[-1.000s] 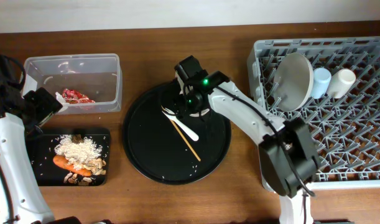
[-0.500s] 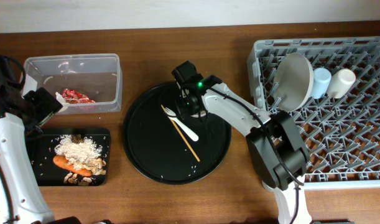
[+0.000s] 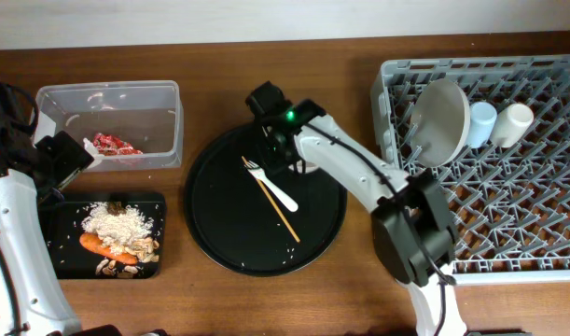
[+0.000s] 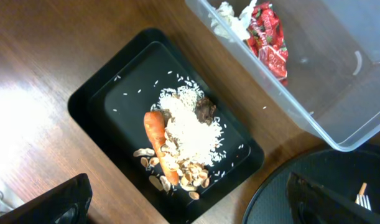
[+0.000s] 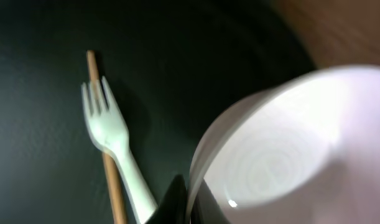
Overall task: Sort waste into correct bins and load items into the dishwasher rack
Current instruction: 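Carry the pink bowl to the rack and set it down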
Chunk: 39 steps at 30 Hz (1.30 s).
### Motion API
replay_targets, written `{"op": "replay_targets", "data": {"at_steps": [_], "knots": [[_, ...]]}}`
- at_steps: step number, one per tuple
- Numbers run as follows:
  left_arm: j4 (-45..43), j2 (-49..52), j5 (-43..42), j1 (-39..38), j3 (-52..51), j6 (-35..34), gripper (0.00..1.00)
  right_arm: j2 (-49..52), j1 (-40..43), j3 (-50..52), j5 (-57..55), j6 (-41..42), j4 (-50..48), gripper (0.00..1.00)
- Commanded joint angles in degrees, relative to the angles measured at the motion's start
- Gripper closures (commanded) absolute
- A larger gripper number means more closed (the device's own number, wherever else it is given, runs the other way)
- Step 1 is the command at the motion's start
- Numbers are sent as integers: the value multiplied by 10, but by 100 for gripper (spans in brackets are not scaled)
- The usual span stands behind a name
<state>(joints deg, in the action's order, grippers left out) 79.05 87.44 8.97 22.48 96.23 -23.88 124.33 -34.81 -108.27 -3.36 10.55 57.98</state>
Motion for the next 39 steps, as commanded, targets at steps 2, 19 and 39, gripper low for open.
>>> {"op": "replay_targets", "data": {"at_steps": [2,19,39], "knots": [[-1,-2,3,2,5,-7,1,-113,68,-96,-3,64,92,96],[-1,-2,3,2,5,-7,1,-271,761,213,673,-187,26,96],[-1,-2,3,2,5,-7,1,-178,868,325,775,-110,-177,96]]}}
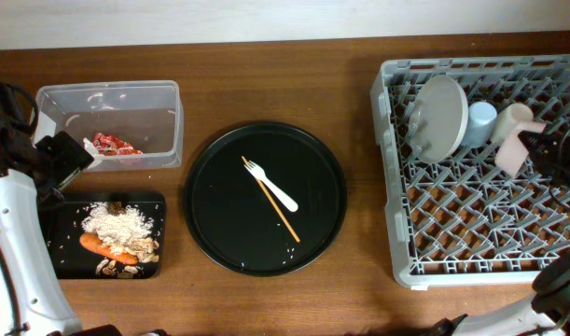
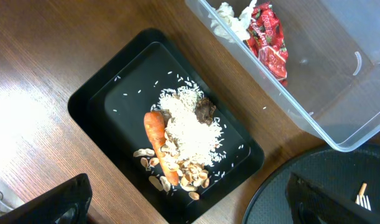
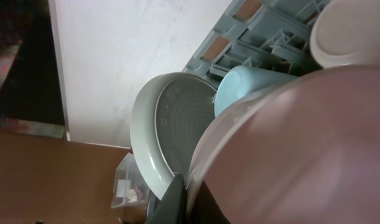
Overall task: Sort waste into correct bins and load items into the dishwasher rack
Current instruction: 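Carry the pink bowl to the rack and set it down, then move the right gripper back over the white fork on the round tray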
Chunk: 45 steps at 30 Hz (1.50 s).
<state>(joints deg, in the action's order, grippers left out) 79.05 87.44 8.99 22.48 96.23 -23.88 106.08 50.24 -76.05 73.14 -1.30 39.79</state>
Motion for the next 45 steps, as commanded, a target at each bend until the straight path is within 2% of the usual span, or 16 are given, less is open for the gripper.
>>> {"op": "replay_targets", "data": {"at_steps": [1,3,6,7,9,11,12,17,20,22,23,25,29,32,37,45], "knots": [[-1,-2,2,2,5,-7,1,5,27,3,-7,27,10,96],[-1,-2,2,2,5,-7,1,3,40,3,-54,63,15,81],[-1,-2,2,2,5,-7,1,-12,62,-11,-171,113,55,75],[-1,-2,2,2,5,-7,1,-16,65,-20,-189,115,69,69],[-1,-2,2,2,5,-7,1,-37,68,-73,-266,136,130,48],[-1,-2,2,2,5,-7,1,-54,64,-142,-369,159,207,11],[-1,-2,2,2,5,-7,1,-61,60,-191,-430,182,258,1],[-1,-2,2,2,5,-7,1,-102,1,-372,-464,193,421,1],[-1,-2,2,2,5,-7,1,-164,-162,-388,-417,119,442,1],[-1,-2,2,2,5,-7,1,-163,-357,-386,-424,50,428,1],[-1,-2,2,2,5,-7,1,-152,-415,-385,-439,36,423,1],[-1,-2,2,2,5,-7,1,-96,-572,-385,-530,35,399,11],[-1,-2,2,2,5,-7,1,32,-741,-385,-634,39,349,17],[-1,-2,2,2,5,-7,1,132,-805,-385,-650,39,326,30],[-1,-2,2,2,5,-7,1,263,-851,-385,-704,54,285,33],[-1,-2,2,2,5,-7,1,294,-852,-384,-702,54,253,41]]}}
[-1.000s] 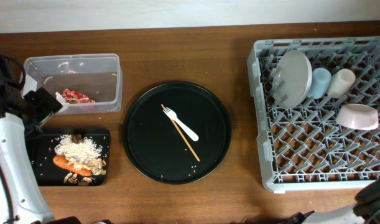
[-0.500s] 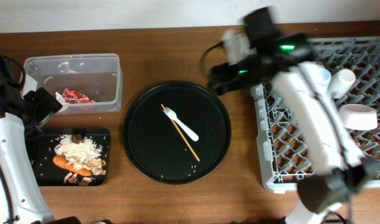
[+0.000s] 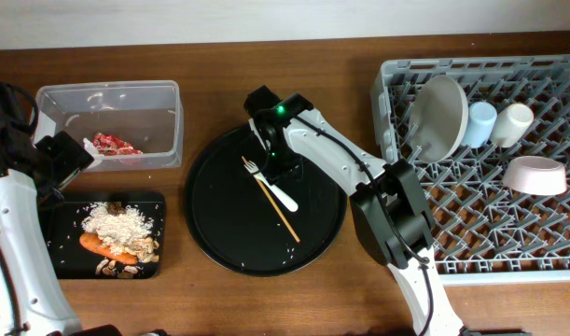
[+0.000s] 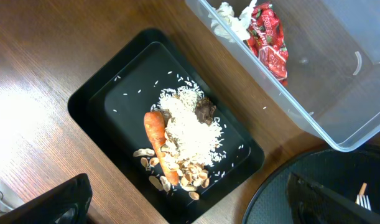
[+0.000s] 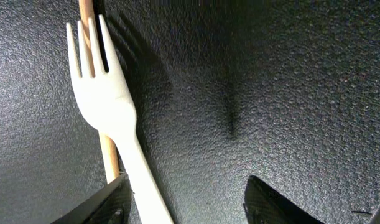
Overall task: Sort waste into correct bins and load items into the dishwasher rack
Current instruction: 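Move the right gripper back over the white fork on the round tray, then lower the right gripper and grasp the wooden chopstick on the round tray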
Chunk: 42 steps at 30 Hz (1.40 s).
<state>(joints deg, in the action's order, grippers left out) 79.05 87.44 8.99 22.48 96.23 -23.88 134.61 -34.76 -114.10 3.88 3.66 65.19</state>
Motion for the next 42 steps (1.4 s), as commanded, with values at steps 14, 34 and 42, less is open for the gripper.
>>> {"op": "replay_targets", "data": {"at_steps": [14,34,42], "knots": [[-1,-2,2,2,5,-7,1,9,-20,59,-10,10,-38,62],[-1,-2,2,2,5,-7,1,2,0,7,-38,28,3,91],[-1,-2,2,2,5,-7,1,12,11,7,-56,28,-50,56]]}}
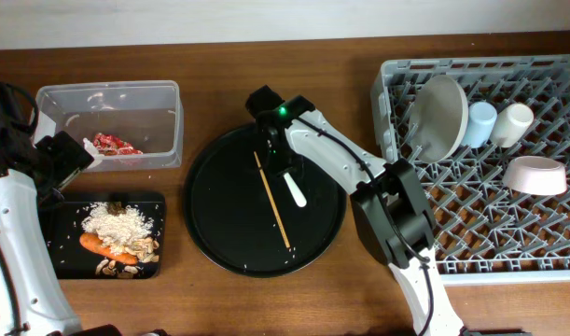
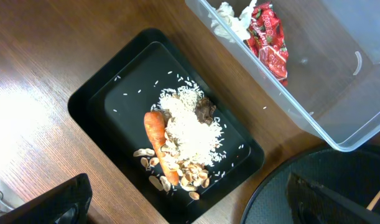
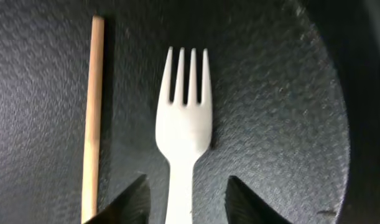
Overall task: Sort waste into correct bins and load items into the dishwasher rack
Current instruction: 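Lower the right gripper and grasp the wooden chopstick on the round tray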
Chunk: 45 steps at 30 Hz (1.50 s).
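A white plastic fork (image 3: 185,124) lies on the round black tray (image 1: 219,233), tines away from the camera. A wooden chopstick (image 3: 93,112) lies just left of it. My right gripper (image 3: 183,208) is open, its fingers on either side of the fork's handle with gaps showing. In the overhead view the fork (image 1: 295,189) and chopstick (image 1: 271,201) lie apart below that gripper (image 1: 281,154). My left gripper (image 2: 186,186) is open and holds nothing, hovering over the black food tray (image 2: 109,81) of rice, carrot and nuts.
A clear bin (image 1: 163,93) at the back left holds a red wrapper (image 1: 115,145) and white scraps. The grey dishwasher rack (image 1: 490,243) on the right carries a grey plate (image 1: 440,119), a blue cup (image 1: 480,124), a white cup (image 1: 513,121) and a pink bowl (image 1: 535,175).
The fork, which lay across the chopstick, now lies beside it and apart. Both have turned more upright on the tray. My right gripper now straddles the fork's handle. The left arm has not moved.
My right gripper held a pink bowl above the round tray, then held it over the rack beside the cups. Then the bowl sat in the rack and the gripper was open over the fork and chopstick. Now its fingers flank the fork's handle.
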### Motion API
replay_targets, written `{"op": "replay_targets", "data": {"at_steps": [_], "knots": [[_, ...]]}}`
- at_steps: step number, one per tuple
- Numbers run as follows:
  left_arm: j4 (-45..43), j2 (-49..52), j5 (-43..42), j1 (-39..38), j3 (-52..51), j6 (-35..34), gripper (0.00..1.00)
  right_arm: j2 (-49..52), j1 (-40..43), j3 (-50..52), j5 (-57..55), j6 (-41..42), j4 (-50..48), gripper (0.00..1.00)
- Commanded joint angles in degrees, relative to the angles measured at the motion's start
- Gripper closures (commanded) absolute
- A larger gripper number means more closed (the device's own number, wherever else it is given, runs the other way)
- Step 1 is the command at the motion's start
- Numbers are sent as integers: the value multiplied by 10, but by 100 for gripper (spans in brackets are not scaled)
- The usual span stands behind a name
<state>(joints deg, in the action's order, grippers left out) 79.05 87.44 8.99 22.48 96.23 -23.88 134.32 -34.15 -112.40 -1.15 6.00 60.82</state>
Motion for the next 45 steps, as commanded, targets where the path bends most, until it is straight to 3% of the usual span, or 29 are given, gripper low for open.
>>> {"op": "replay_targets", "data": {"at_steps": [1,9,11,13,16,29,38,42,45], "knots": [[-1,-2,2,2,5,-7,1,18,5,-10,-6,5,-14,56],[-1,-2,2,2,5,-7,1,41,4,-9,5,5,-59,56],[-1,-2,2,2,5,-7,1,41,4,-9,5,5,-63,62],[-1,-2,2,2,5,-7,1,41,4,-9,5,5,-71,82],[-1,-2,2,2,5,-7,1,41,4,-9,5,5,-69,96],[-1,-2,2,2,5,-7,1,-20,10,-22,6,21,-24,96],[-1,-2,2,2,5,-7,1,-140,103,-27,45,13,40,96],[-1,-2,2,2,5,-7,1,-139,90,-19,125,-13,57,85],[-1,-2,2,2,5,-7,1,-139,60,-19,128,0,91,69]]}}
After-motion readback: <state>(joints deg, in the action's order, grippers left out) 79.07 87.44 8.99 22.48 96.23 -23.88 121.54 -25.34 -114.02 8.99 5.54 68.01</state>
